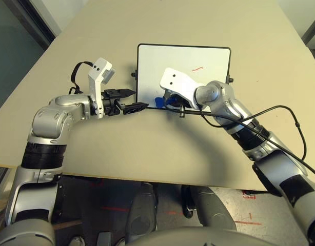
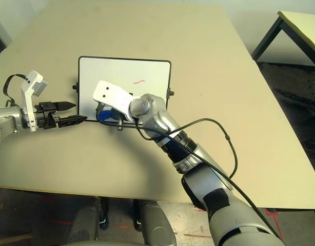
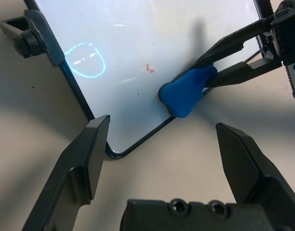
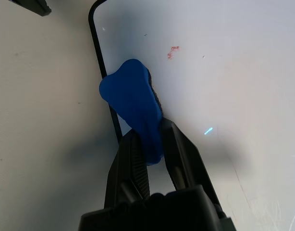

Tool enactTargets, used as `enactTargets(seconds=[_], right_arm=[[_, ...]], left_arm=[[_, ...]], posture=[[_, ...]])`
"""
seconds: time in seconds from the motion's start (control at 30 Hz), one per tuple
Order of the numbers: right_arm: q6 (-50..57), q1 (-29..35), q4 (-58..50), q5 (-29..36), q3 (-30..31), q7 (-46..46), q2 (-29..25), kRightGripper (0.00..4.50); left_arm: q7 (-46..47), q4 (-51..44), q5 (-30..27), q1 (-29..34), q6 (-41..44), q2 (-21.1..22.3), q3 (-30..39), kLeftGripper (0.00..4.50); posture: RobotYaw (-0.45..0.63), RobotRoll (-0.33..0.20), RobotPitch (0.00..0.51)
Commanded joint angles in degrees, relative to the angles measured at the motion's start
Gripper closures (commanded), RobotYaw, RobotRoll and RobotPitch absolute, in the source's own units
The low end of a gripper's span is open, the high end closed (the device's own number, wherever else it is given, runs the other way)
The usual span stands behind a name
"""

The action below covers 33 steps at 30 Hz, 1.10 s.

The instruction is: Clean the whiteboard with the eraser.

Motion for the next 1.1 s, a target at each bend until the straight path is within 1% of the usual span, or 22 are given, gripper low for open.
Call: enactTargets(seconds=[0.03, 0.2, 0.27, 0.4, 0.57, 0.67, 0.77, 0.97, 1.1], right_arm=[[0.1, -1.6, 3.9, -0.1, -1.4, -2.7, 0.7, 3.94], [-2.0, -4.9, 7.4, 1.4, -4.5, -7.0, 2.8, 3.94], [-2.4, -5.2, 8.0, 1.5, -4.6, -7.5, 3.1, 3.94], [-1.4, -3.3, 6.6, 1.1, -3.0, -5.7, 2.0, 3.94], [1.5, 0.8, 1.3, 0.5, 0.4, -0.9, -0.2, 3.94], [1.9, 1.3, 0.3, 0.4, 0.7, -0.5, -0.3, 3.94], [1.1, 0.4, 1.0, 0.9, -0.6, -2.4, 1.0, 3.94], [-1.5, -3.5, 5.5, 1.9, -3.9, -7.6, 3.6, 3.94], [-1.9, -3.9, 6.4, 2.2, -3.9, -8.1, 4.1, 3.94]], left_arm=[[-0.3, 0.4, 0.1, -0.1, 0.2, 0.0, -0.8, 0.0], [-0.3, 0.5, 0.1, -0.2, 0.1, -0.1, -0.8, 0.0], [-0.3, 0.5, 0.1, -0.2, 0.1, -0.1, -0.9, 0.0], [-0.3, 0.4, 0.0, -0.1, 0.2, -0.1, -0.8, 0.0], [-0.2, 0.2, -0.1, 0.1, 0.3, -0.1, -0.8, 0.0], [-0.2, 0.3, 0.0, 0.0, 0.3, -0.1, -0.8, 0.0], [-0.3, 0.3, 0.0, 0.0, 0.3, -0.1, -0.8, 0.0], [-0.3, 0.6, 0.1, -0.2, 0.1, -0.2, -1.0, 0.0], [-0.3, 0.6, 0.1, -0.2, 0.1, -0.2, -1.0, 0.0]], posture=[[-0.04, 0.0, 0.175], [-0.04, 0.0, 0.174], [-0.04, 0.0, 0.175], [-0.04, 0.0, 0.176], [-0.04, 0.0, 0.176], [-0.04, 0.0, 0.176], [-0.04, 0.0, 0.177], [-0.04, 0.0, 0.175], [-0.04, 0.0, 0.175]])
